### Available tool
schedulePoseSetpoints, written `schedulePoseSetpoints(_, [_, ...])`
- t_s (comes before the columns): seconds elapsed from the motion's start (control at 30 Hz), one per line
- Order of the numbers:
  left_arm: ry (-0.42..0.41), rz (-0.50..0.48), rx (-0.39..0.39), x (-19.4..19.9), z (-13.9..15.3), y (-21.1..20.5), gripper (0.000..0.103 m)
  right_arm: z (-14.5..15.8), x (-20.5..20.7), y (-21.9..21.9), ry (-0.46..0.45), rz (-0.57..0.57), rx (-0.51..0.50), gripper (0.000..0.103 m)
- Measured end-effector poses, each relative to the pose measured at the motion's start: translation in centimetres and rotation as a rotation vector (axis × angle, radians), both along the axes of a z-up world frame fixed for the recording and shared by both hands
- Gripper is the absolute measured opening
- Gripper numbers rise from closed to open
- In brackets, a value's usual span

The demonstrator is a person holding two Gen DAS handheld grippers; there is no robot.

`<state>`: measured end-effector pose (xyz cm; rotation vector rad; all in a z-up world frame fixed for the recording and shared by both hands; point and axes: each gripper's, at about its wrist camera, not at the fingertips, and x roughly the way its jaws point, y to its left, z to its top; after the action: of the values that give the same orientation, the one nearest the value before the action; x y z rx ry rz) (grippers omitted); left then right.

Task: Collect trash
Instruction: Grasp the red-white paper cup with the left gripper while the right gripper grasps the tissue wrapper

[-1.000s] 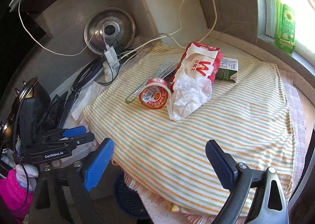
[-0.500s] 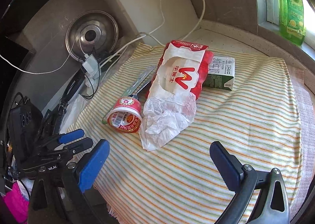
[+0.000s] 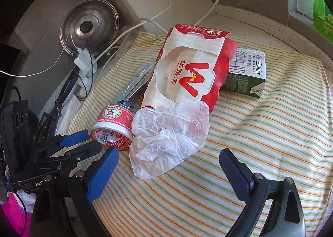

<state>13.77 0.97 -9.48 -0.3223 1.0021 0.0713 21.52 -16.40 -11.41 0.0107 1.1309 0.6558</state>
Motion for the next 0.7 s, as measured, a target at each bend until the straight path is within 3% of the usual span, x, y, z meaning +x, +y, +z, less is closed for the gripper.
schedulePoseSetpoints(0.1, [0.009,-0.002,0.005,0.5,-0.3,-0.1,0.048,-0.4,0.3,0.1,0.007,0.014,-0.010,0.094])
schedulePoseSetpoints(0.2, [0.024,-0.005,0.024,0.9,-0.6,-0.2,0.035,-0.9,0.4,0.6,0.012,0.027,-0.025,0.090])
schedulePoseSetpoints(0.3, [0.033,0.003,0.013,1.1,-1.1,0.1,0.029,-1.5,0.6,0.9,0.024,0.031,-0.028,0.088])
schedulePoseSetpoints(0.4, [0.040,-0.002,0.003,1.1,-1.4,0.2,0.017,-1.9,0.7,1.2,0.023,0.032,-0.035,0.087])
schedulePoseSetpoints(0.5, [0.037,-0.005,0.005,1.2,-1.4,0.3,0.016,-2.0,0.8,1.6,0.023,0.038,-0.041,0.085])
schedulePoseSetpoints(0.7, [0.023,0.007,-0.012,1.2,-1.1,0.4,0.013,-2.4,0.8,2.2,0.021,0.046,-0.077,0.070])
